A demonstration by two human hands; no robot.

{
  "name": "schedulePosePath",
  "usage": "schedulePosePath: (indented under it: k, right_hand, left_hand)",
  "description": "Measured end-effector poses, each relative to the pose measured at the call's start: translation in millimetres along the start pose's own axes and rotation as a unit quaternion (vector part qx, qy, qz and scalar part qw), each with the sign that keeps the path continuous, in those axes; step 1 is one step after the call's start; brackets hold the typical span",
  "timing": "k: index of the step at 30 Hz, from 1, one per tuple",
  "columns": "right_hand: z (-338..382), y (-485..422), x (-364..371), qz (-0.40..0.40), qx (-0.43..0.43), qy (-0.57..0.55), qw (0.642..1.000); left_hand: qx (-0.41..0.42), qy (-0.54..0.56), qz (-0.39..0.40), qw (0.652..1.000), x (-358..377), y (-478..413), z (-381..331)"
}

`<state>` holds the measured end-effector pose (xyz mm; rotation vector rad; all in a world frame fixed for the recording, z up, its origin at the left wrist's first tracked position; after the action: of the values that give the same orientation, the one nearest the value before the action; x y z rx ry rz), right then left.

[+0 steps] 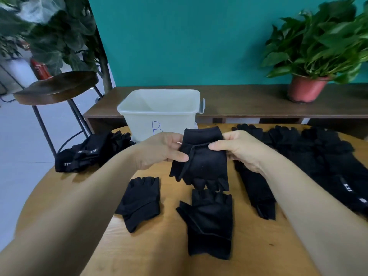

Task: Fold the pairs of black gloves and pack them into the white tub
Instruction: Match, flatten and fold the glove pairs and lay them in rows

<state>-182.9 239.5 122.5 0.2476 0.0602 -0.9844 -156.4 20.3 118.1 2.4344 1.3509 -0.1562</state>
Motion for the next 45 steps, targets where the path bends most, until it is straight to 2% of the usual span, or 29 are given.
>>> schedulePosePath:
  k: [8,17,21,27,31,34,36,38,40,45]
  right_hand:
    - [-36.7,-26.6,-25.2,-0.025,0.048,0.002,0.999]
    - [-52.9,-24.8,-27.4,-0.021,0.049,0.023,0.998]
    - [-60.2,-9.0,-19.6,-0.001,0.037,0.035,0.999]
    - [-67.3,22.8,-0.2,-0.001,0.037,0.073,0.997]
    - [-78.5,48.6,16.5,-0.017,0.025,0.145,0.989]
    - [-95.1,70.9,33.1,-0.059,-0.005,0.252,0.966]
    - [-107.6,86.3,47.1,-0.100,-0.070,0.370,0.921]
    - [-123.5,95.4,60.9,-0.098,-0.125,0.464,0.871]
    - [-138.8,98.0,67.4,-0.101,-0.135,0.502,0.848]
    - [-141.3,101.0,68.2,-0.166,-0.177,0.513,0.823]
  left_hand:
    - [-0.023,-0.061,0.022,0.998,2.6,-52.8,23.9]
    - [0.020,-0.163,-0.011,0.986,16.9,-57.9,44.4]
    - [0.049,-0.276,-0.057,0.958,29.3,-40.7,60.7]
    - [0.102,-0.369,-0.090,0.919,51.8,-11.1,70.3]
    - [0.131,-0.453,-0.106,0.876,64.6,6.5,82.3]
    - [0.162,-0.476,-0.128,0.855,75.2,18.4,93.7]
    - [0.167,-0.491,-0.128,0.845,83.3,24.3,102.5]
    - [0.172,-0.501,-0.122,0.839,91.8,28.0,112.5]
    - [0.177,-0.500,-0.126,0.838,97.3,30.2,119.5]
    - [0.197,-0.515,-0.154,0.820,104.5,31.0,122.8]
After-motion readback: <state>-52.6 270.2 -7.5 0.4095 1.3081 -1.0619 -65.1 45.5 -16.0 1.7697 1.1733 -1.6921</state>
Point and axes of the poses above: each hand's wrist, its own y-axis away from the middle knuckle, its own x-axis out of the palm, z = x × y, the point moved 2 cm from there along -y, towards the middle knuckle, and after that the axes turned 10 degrees about z, right-handed, at the moved point
